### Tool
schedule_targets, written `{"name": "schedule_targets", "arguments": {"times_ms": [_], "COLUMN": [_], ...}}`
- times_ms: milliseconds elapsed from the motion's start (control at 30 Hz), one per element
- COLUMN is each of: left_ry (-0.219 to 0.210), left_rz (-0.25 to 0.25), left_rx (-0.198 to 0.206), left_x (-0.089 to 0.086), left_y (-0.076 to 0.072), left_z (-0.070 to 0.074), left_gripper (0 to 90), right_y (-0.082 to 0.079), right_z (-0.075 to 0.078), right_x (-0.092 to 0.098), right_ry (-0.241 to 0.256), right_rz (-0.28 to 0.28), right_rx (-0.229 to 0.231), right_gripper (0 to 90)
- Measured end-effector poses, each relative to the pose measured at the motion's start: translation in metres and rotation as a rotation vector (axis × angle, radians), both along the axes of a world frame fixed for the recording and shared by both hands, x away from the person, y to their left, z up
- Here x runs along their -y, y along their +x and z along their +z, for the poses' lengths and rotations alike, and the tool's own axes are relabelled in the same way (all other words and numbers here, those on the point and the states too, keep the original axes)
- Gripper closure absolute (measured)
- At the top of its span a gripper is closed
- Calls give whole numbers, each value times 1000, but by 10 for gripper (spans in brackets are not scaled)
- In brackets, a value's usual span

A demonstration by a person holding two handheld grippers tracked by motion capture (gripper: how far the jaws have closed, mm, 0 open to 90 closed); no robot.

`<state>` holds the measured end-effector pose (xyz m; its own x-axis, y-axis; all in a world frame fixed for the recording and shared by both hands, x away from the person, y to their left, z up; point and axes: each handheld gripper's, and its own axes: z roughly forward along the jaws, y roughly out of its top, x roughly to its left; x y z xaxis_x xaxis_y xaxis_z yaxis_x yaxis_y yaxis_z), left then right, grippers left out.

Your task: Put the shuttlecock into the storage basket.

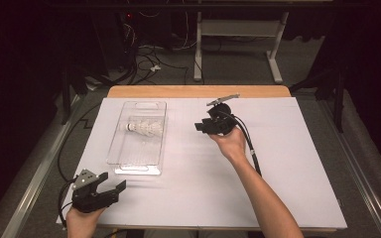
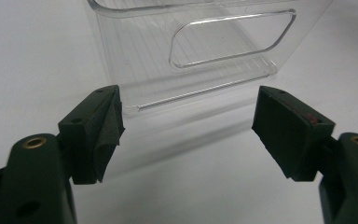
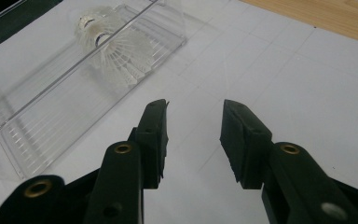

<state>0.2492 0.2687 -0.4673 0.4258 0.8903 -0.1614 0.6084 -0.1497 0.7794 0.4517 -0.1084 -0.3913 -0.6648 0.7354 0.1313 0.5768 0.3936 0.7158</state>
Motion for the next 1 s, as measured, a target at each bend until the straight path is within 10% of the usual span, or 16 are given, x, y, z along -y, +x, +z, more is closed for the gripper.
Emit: {"name": "schedule_targets", "arguments": {"times_ms": [1000], "left_ry": [1], "left_rz": [5], "left_rx": [2], "left_x": [0], "left_y": [-1], "left_z": [0], "left_gripper": [254], "right_y": [-10], "right_z": [-4], "right_x": [37], "right_ry": [28], "right_rz": [-51], "right_rx": [3], "right_gripper": [614]}}
